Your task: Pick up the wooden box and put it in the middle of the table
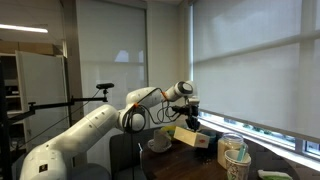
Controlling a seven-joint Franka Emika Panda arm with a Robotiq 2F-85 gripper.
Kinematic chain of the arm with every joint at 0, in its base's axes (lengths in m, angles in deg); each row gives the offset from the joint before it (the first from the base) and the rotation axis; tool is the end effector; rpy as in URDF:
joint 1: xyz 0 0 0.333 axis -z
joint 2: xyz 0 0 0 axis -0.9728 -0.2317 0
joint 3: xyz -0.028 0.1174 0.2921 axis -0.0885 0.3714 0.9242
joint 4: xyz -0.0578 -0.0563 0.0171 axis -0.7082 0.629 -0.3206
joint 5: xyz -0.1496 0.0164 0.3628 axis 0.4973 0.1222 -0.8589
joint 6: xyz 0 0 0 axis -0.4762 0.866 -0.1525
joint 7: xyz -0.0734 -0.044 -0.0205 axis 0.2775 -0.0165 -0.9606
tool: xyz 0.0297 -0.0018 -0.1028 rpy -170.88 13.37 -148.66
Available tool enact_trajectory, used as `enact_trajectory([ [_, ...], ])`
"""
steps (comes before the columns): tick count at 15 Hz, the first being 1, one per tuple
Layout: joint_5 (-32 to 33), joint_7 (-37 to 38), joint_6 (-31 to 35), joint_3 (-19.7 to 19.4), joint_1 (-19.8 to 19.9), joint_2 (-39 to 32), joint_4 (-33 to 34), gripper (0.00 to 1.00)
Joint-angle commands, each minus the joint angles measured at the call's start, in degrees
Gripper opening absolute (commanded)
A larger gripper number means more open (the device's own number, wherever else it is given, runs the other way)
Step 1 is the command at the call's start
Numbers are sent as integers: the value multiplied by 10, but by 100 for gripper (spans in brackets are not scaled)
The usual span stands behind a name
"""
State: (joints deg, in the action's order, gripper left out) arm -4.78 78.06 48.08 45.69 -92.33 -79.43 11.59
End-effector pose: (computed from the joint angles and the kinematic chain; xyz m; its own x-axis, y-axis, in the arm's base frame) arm 0.7213 0.1007 0.4522 0.3137 -0.8741 0.3709 -0.9165 -0.1766 0.3591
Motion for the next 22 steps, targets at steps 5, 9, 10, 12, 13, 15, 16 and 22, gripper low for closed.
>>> enact_trajectory([
  [5, 41, 4, 62, -22, -15, -26, 16, 2],
  [9, 39, -21, 85, -19, -17, -34, 16, 2],
  [10, 40, -20, 94, -20, -18, -35, 16, 2],
  [12, 41, -23, 110, -20, -21, -37, 16, 2],
  [13, 40, -24, 116, -19, -22, -37, 16, 32],
  [15, 39, -33, 121, -19, -24, -34, 15, 39],
  [16, 39, -36, 124, -19, -25, -31, 11, 45],
  [22, 72, -5, 136, -50, -43, 4, 6, 86],
])
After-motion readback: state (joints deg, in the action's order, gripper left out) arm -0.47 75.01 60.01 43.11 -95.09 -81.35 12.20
